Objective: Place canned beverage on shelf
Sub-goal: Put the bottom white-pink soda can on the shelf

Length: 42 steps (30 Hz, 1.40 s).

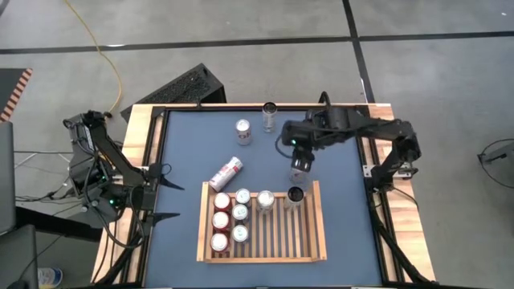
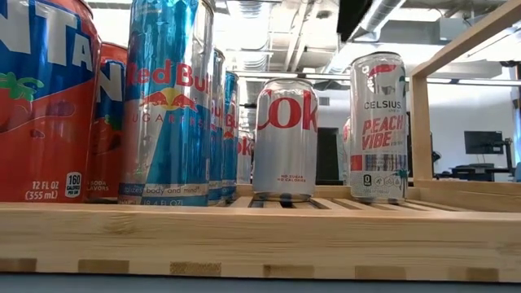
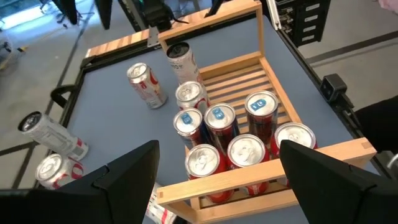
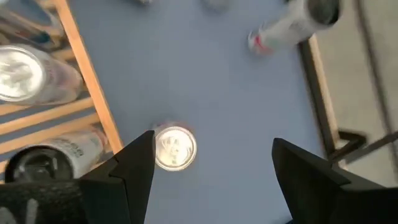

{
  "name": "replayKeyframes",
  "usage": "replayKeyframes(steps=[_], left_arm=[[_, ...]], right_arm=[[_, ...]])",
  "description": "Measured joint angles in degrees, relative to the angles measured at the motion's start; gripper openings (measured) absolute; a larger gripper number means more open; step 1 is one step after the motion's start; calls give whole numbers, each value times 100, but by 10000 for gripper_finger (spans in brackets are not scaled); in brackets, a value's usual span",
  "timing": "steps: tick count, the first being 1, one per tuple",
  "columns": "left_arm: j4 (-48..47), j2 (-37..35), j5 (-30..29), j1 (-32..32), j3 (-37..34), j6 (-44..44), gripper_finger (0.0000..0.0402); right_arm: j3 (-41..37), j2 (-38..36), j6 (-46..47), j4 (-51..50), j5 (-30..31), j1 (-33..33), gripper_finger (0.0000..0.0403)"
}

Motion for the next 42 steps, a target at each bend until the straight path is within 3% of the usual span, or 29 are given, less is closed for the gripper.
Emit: replayKeyframes(steps=[6, 15, 18, 27, 42], left_arm=[[-2, 0, 39, 0, 0, -13, 320], [-2, 0, 37, 2, 0, -22, 320], [-4, 0, 37, 0, 0, -20, 320], [-15, 0, 37, 1, 0, 48, 320], [-140, 0, 35, 0, -4, 44, 320]], right_arm=[[-755, 39, -157, 36, -534, -370, 286], [-1842, -138, -172, 669, -842, -517, 286], [-2047, -157, -628, 741, -835, -433, 286], [-2300, -145, -1645, 1318, -936, -485, 286], [-2305, -138, -1797, 1582, -969, -367, 286]])
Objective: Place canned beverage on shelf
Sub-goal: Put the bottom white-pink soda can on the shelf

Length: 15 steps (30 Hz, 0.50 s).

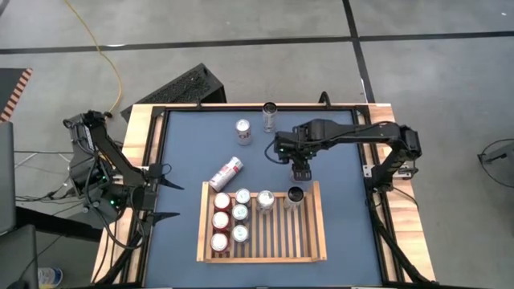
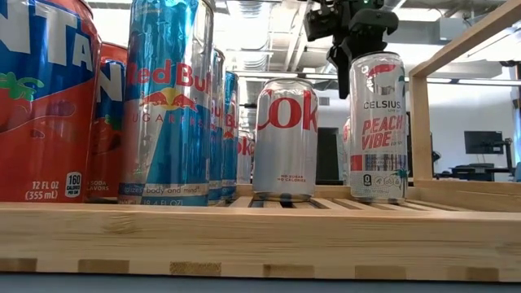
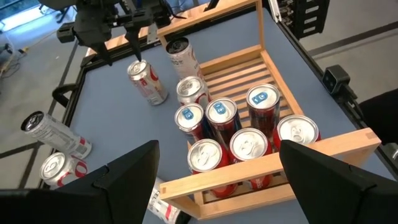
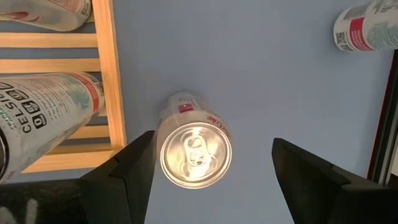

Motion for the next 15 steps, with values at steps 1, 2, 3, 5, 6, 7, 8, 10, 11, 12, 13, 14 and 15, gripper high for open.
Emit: replayKeyframes(steps=[1, 2, 3, 5, 6, 7, 8, 10, 11, 12, 13, 14, 15], left_arm=[[0, 0, 0, 2, 0, 0, 320], [2, 0, -1, 0, 0, 0, 320], [2, 0, -1, 1, 0, -3, 320], [2, 0, 0, 1, 0, -18, 320], [2, 0, -2, 0, 0, -24, 320], [5, 0, -2, 2, 0, -28, 320], [9, 0, -2, 2, 0, -33, 320], [13, 0, -4, 0, 0, -49, 320], [15, 0, -7, 0, 0, -70, 320], [17, 0, -9, 2, 0, -85, 320], [20, 0, -9, 1, 0, -86, 320], [22, 0, -11, 2, 0, -87, 320], [22, 0, -11, 0, 0, -88, 320]], right_arm=[[0, 0, 0, 1, 0, 17, 286], [0, 2, 0, 0, 0, 30, 286], [0, 2, 0, 0, 0, 45, 286], [0, 2, 0, -7, -2, 82, 286], [0, 2, 0, -17, 0, 105, 286], [-5, 2, -4, -15, 0, 134, 286], [-30, 2, -9, 20, 0, 158, 286], [-185, 0, -16, 166, 3, 187, 286], [-303, 0, -8, 226, 3, 201, 286], [-434, 4, -5, 248, -1, 201, 286], [-548, 8, -2, 243, -7, 194, 286], [-655, 9, -2, 248, -8, 191, 286], [-767, 8, -3, 280, -7, 190, 286]])
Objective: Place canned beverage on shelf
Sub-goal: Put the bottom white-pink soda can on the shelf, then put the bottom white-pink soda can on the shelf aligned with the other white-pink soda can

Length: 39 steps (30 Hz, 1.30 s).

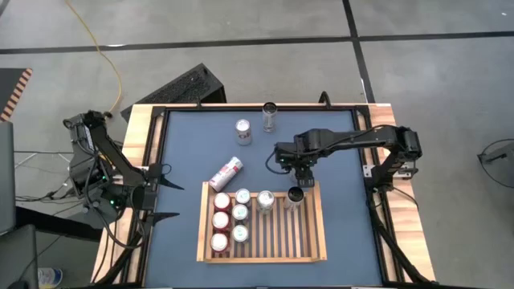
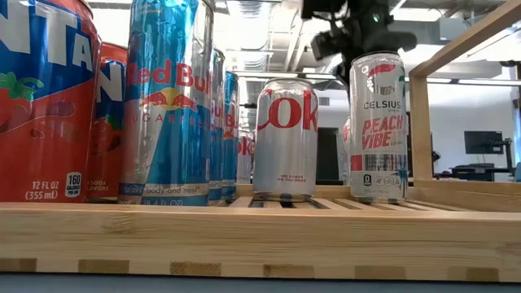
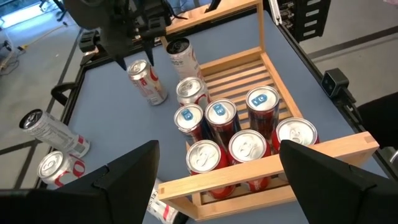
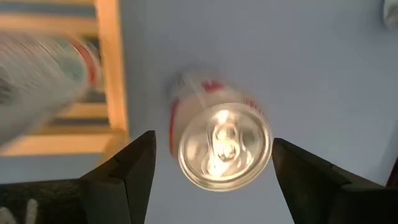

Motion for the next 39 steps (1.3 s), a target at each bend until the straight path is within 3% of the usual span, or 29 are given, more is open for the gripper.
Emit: replayKeyframes(steps=[8, 22, 33, 39], left_arm=[[24, 2, -242, 0, 0, -6, 320], [22, 2, -249, 0, 0, -9, 320], [18, 2, -249, 2, 0, 44, 320], [17, 0, -249, 1, 0, 42, 320]], right_arm=[[-391, -42, -51, 205, 248, -169, 286], [-405, -34, -111, 538, 64, -121, 286], [83, -8, 62, 240, -20, 142, 286], [74, -10, -294, 110, 437, 163, 286]])
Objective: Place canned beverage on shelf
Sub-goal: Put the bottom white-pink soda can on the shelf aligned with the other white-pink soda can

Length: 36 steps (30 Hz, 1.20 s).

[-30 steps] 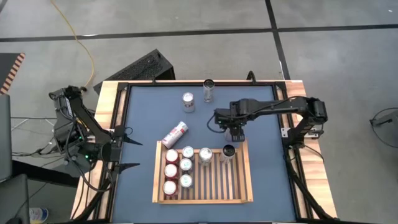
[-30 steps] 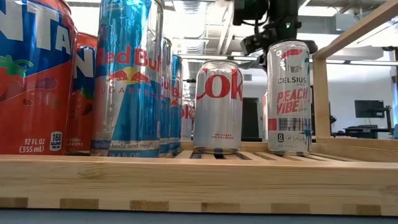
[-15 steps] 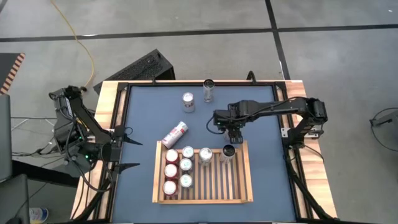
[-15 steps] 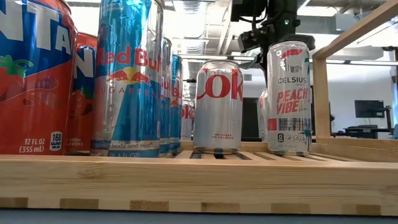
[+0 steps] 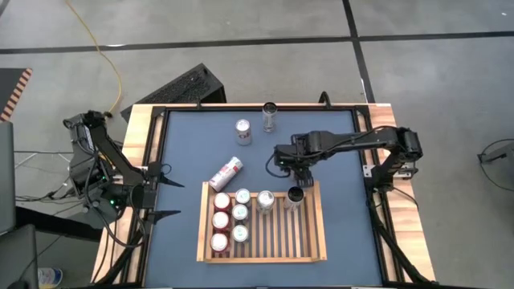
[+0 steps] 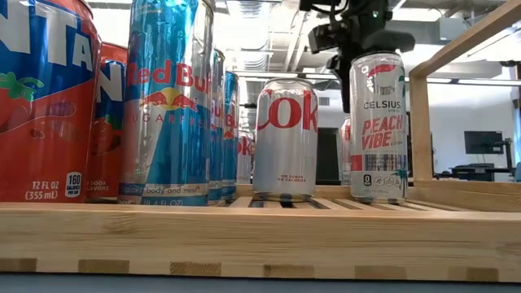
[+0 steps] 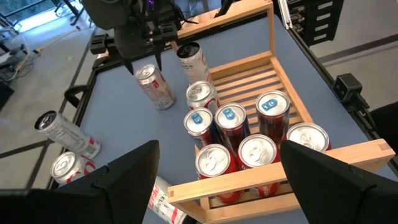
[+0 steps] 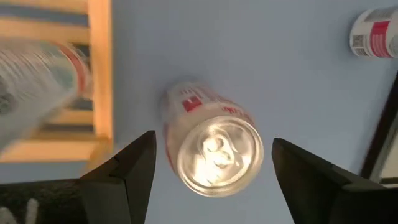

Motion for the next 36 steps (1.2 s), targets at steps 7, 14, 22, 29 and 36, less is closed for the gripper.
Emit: replayKeyframes(steps=[7, 14, 22, 29, 36], left_arm=[[2, 1, -155, 1, 0, -42, 320], [2, 0, -299, 1, 0, -44, 320], [0, 0, -304, 0, 0, -46, 320], [0, 0, -304, -1, 0, -9, 320], [0, 0, -303, -1, 0, 76, 320]], right_arm=[[-194, -7, -299, 0, -128, -282, 286], [-371, -13, -708, 86, -144, -372, 286], [-645, -38, -682, 372, -451, -405, 286], [-653, -37, 200, 356, -498, -411, 269], [-656, -36, 1969, 323, -538, -512, 224]])
